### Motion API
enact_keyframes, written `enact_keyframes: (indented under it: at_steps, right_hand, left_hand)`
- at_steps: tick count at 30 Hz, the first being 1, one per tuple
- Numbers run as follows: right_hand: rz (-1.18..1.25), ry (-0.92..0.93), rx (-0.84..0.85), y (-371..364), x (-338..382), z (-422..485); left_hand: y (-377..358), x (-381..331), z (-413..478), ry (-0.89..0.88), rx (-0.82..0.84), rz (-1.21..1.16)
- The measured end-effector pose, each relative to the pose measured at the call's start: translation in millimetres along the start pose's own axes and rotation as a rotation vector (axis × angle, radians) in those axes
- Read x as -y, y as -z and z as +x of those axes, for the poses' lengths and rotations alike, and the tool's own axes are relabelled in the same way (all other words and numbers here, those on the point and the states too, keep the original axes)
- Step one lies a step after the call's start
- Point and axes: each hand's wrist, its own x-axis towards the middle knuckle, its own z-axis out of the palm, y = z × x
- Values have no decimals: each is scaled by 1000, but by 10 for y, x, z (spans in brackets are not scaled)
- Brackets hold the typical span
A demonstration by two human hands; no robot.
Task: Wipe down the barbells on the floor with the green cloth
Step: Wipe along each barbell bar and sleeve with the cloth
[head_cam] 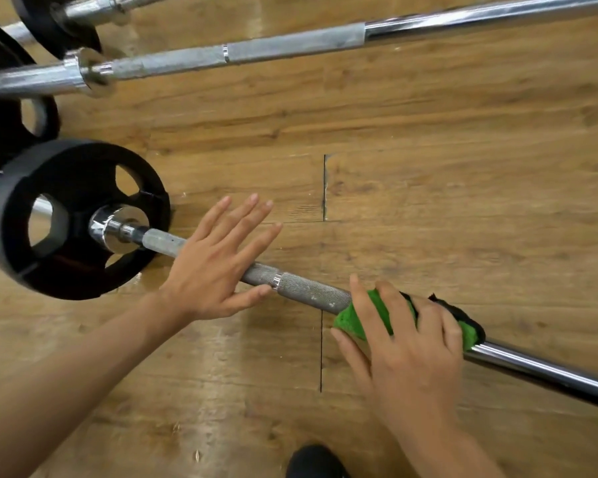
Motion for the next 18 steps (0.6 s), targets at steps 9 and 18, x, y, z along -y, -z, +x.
enact_keyframes:
  at_steps: [9, 18]
  right_hand:
    - [139, -148, 166, 150, -1, 279]
    - [216, -333, -5, 37, 86, 454]
  left_hand:
    - [94, 16, 126, 27, 127, -10]
    - [136, -1, 260, -131, 162, -5]
